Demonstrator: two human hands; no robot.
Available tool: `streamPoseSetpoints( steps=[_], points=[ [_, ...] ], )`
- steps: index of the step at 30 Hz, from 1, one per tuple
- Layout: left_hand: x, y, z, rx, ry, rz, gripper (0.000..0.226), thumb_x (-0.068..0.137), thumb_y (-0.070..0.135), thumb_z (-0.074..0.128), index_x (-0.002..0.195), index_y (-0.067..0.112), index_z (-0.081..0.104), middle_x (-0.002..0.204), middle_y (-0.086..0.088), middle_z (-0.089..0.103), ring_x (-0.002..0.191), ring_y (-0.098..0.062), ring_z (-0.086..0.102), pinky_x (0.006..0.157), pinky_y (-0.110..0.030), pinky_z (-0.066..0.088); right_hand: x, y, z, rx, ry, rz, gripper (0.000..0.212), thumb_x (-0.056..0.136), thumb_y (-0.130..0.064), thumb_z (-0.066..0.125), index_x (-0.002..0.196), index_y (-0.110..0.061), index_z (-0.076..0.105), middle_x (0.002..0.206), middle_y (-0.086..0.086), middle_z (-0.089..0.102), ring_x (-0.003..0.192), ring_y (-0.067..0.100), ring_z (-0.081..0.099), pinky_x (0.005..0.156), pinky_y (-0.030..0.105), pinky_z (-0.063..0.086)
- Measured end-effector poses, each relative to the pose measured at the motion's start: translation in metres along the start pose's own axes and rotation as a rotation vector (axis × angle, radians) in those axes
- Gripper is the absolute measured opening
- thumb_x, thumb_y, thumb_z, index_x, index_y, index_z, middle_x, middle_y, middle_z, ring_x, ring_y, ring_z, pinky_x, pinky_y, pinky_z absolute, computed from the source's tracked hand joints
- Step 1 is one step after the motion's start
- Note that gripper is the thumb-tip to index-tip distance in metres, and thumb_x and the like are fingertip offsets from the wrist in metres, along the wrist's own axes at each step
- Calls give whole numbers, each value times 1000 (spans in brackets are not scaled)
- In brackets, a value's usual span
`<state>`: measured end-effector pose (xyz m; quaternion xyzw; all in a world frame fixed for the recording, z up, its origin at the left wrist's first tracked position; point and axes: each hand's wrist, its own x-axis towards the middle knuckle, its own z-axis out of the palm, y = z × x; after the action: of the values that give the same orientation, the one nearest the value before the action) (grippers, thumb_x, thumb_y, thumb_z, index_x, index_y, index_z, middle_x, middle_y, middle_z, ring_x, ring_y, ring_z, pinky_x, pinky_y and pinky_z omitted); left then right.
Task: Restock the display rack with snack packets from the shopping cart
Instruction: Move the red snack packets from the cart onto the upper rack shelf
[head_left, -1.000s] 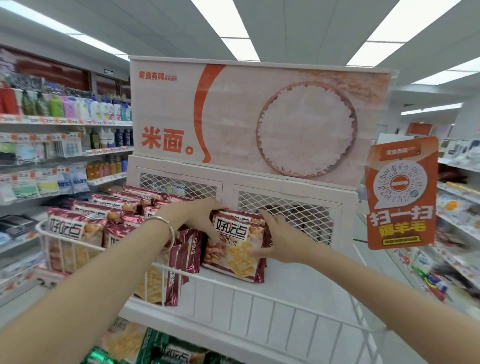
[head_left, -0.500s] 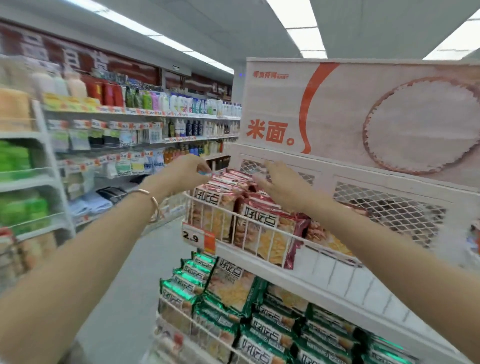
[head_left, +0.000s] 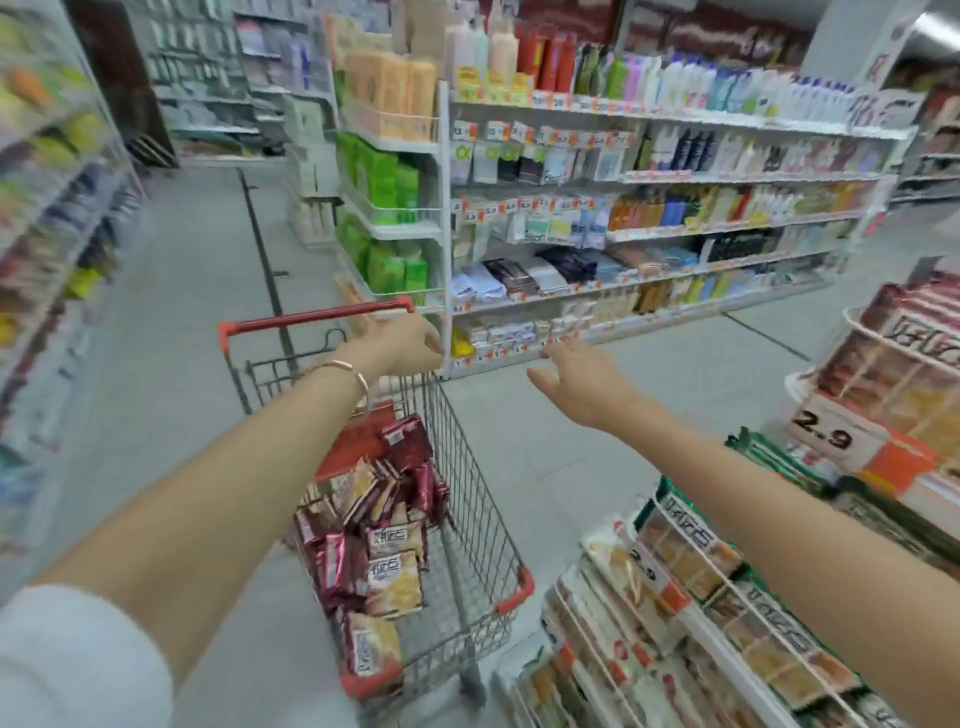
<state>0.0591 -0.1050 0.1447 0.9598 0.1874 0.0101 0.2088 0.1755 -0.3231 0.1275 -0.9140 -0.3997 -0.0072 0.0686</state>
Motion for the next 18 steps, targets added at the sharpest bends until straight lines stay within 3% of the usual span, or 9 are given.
streamPoseSetpoints(
  steps=[3,5,9,11,14,15,16,17,18],
  points=[
    [-2,-58,33,-49,-60,-87,27,97,14,58,119,5,72,122,-4,68,110,-24,63,90,-28,49,30,-38,59,39,-118,-49,53,104,-48,38,142,-12,46,140,15,51,128,34,47,105,44,39],
    [-3,-92,61,-112,-117,-141,27,98,14,58,120,4,70,115,2,63,100,-19,60,80,-25,46,47,-56,97,60,-186,-89,52,104,-47,37,140,-11,49,136,15,53,125,34,50,102,43,39],
    [3,-153,123,-202,-208,-276,16,95,14,59,99,13,74,95,2,61,86,-20,57,77,-30,49,79,-79,175,153,-360,-99,46,104,-45,39,121,-7,60,120,15,63,113,33,57,95,43,47],
    [8,-176,151,-221,-261,-343,12,93,11,57,86,17,66,86,-1,51,79,-20,52,76,-30,46,93,-84,217,195,-485,-89,43,103,-44,40,111,-7,60,110,13,66,104,32,61,91,42,50],
    [18,-201,196,-322,-303,-457,19,94,7,53,77,15,53,91,4,36,67,-18,42,62,-23,39,110,-82,282,255,-700,-62,44,105,-43,37,107,-5,59,103,10,62,97,27,59,87,35,48],
    [19,-207,209,-374,-321,-513,21,96,8,53,75,13,54,108,-8,22,60,-17,40,54,-18,38,113,-81,300,266,-765,-51,45,106,-42,35,107,-5,60,105,12,60,102,28,58,86,32,44],
    [19,-211,223,-418,-344,-566,19,97,10,54,78,11,56,71,-10,36,58,-17,40,49,-16,37,116,-79,318,281,-826,-34,45,107,-41,33,106,-6,61,111,15,59,111,31,58,87,32,42],
    [19,-215,237,-467,-364,-616,14,98,13,54,84,13,57,85,0,48,63,-18,43,49,-16,38,119,-77,333,292,-876,-21,46,108,-40,31,109,-7,62,119,17,59,121,34,55,91,34,41],
    [19,-218,250,-517,-378,-665,11,98,15,54,87,14,57,85,-8,50,69,-18,45,51,-16,41,122,-75,346,302,-913,-12,48,108,-39,30,119,-4,61,129,20,58,127,35,52,98,36,42]
  ],
)
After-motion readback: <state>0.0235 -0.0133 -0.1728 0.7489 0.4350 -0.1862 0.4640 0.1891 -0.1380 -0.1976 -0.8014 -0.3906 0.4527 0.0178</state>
